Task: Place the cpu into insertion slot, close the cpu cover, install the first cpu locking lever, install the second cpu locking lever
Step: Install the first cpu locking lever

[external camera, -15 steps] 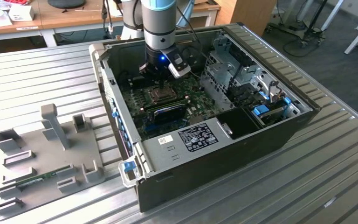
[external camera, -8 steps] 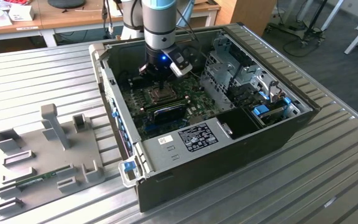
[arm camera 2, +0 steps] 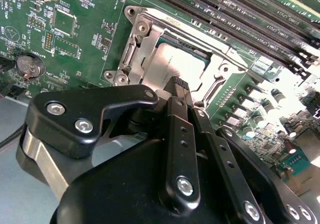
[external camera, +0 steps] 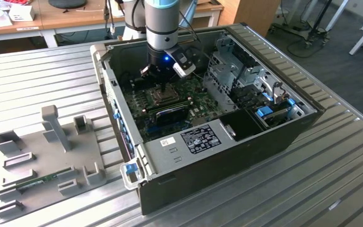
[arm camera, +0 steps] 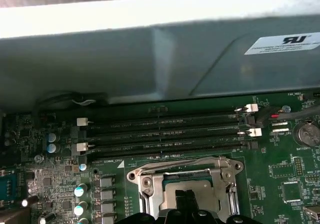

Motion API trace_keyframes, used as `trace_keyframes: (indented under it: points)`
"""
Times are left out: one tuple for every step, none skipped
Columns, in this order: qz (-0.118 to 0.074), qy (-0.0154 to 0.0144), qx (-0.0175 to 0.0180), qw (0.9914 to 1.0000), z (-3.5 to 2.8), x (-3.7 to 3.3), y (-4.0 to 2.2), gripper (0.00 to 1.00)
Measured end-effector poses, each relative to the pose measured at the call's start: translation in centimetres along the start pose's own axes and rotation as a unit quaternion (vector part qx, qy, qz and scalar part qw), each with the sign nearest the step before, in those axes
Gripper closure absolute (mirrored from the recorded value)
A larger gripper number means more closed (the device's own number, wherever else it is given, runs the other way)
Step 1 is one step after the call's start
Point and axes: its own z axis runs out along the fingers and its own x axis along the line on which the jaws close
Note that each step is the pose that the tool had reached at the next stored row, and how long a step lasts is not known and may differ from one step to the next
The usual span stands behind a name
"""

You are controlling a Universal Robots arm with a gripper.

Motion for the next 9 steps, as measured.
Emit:
trace_keyframes:
  points:
    - [0.0, 0.0, 0.0, 1.0, 0.0, -0.01, 0.0, 0.9]
    - [0.0, 0.0001, 0.0, 1.0, 0.01, -0.09, 0.01, 0.9]
    - [0.0, 0.0003, 0.0, 1.0, 0.02, -0.2, 0.01, 0.9]
    - [0.0, 0.0004, 0.0, 1.0, 0.02, -0.28, 0.01, 0.9]
    - [0.0, 0.0005, 0.0, 1.0, 0.03, -0.3, 0.01, 0.9]
    - [0.0, 0.0005, 0.0, 1.0, 0.03, -0.3, 0.01, 0.9]
    - [0.0, 0.0007, 0.0, 1.0, 0.02, -0.3, 0.02, 0.9]
    - [0.0, 0.001, 0.0002, 1.0, -0.01, -0.31, 0.02, 0.9]
    - [0.0, 0.0011, 0.0003, 1.0, -0.07, -0.31, 0.02, 0.9]
